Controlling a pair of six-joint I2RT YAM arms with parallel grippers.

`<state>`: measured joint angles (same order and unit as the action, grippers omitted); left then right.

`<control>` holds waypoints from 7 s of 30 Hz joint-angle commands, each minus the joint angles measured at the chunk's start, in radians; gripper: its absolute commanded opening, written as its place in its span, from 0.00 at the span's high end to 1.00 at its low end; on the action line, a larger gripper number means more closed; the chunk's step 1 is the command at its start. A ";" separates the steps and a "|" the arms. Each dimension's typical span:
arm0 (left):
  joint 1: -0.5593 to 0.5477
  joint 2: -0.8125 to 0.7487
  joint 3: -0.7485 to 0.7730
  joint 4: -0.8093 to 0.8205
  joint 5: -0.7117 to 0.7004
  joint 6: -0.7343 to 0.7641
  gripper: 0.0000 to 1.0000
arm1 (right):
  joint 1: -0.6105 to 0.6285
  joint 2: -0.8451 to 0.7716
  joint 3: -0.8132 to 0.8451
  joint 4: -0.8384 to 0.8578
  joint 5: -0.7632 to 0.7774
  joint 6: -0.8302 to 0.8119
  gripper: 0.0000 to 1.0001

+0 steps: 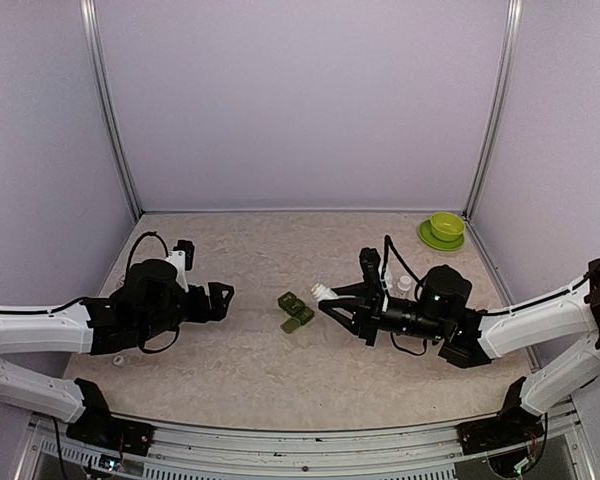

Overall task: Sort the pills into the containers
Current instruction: Pour the pill into the compartment of the pill container.

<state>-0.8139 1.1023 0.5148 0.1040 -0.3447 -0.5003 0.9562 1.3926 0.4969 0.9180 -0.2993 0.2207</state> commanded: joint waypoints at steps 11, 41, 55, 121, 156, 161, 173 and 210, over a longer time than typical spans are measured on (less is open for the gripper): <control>0.005 0.205 0.052 0.016 0.002 -0.034 0.01 | -0.027 0.007 -0.032 0.067 -0.003 -0.014 0.94; 0.037 0.588 0.376 0.296 0.253 0.231 0.01 | -0.102 0.240 0.071 -0.033 0.029 -0.024 0.95; 0.044 0.612 0.279 0.517 0.422 0.256 0.01 | -0.105 0.307 0.171 -0.233 0.097 -0.052 0.94; 0.053 0.737 0.300 0.504 0.480 0.252 0.01 | -0.121 0.497 0.485 -0.700 0.114 -0.045 0.95; 0.059 0.755 0.311 0.497 0.509 0.247 0.01 | -0.127 0.534 0.622 -0.919 0.129 -0.056 0.95; 0.059 0.760 0.315 0.494 0.512 0.245 0.01 | -0.127 0.538 0.640 -0.945 0.123 -0.055 0.95; 0.059 0.766 0.318 0.495 0.520 0.244 0.01 | -0.128 0.555 0.707 -1.049 0.130 -0.056 0.95; 0.059 0.771 0.321 0.493 0.522 0.245 0.01 | -0.132 0.576 0.792 -1.203 0.107 -0.063 0.95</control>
<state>-0.7597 1.8553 0.8101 0.5964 0.1616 -0.2611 0.8345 1.9488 1.2522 -0.2428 -0.1841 0.1604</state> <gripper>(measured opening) 0.988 0.198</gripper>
